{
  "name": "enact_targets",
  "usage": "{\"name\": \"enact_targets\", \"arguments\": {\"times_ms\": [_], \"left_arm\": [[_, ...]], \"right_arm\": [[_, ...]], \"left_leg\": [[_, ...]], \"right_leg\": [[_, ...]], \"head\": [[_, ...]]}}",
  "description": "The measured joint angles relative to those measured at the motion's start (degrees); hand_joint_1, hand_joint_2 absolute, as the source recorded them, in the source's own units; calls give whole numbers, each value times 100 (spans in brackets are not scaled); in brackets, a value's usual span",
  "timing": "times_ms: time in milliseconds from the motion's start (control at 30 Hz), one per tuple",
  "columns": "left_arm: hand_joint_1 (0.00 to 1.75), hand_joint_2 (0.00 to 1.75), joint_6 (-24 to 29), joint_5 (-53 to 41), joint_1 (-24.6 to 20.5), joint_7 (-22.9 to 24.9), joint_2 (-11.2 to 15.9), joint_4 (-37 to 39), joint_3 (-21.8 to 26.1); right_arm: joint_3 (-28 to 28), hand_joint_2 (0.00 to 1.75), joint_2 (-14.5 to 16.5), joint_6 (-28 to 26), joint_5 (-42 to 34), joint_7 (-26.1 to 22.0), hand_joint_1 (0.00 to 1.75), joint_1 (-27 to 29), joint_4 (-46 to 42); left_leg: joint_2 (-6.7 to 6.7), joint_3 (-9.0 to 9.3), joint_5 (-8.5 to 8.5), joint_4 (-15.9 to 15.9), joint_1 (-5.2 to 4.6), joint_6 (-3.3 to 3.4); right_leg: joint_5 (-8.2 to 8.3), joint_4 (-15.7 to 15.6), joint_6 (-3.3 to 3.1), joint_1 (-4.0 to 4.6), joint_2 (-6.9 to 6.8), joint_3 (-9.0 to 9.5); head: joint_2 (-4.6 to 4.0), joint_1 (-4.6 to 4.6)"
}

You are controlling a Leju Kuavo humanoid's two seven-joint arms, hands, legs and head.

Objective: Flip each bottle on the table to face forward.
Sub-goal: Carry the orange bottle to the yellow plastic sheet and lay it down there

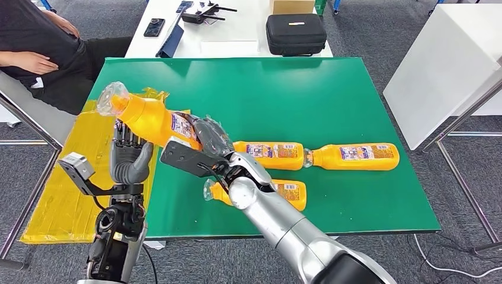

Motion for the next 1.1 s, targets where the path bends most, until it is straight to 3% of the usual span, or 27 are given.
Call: {"name": "enact_targets", "arguments": {"times_ms": [433,1100], "left_arm": [[0,175,201,-78,30,51,-4,-3,-545],[0,175,280,168,40,4,123,61,-651]], "right_arm": [[610,175,-4,-144,-670,364,175,-479,381],[2032,175,-4,-387,-1173,689,175,-687,849]], "left_leg": [[0,0,0,0,0,0],[1,-1,0,0,0,0]], "right_leg": [[0,0,0,0,0,0],[0,0,0,0,1,-3]], "head": [[0,0],[0,1]]}}
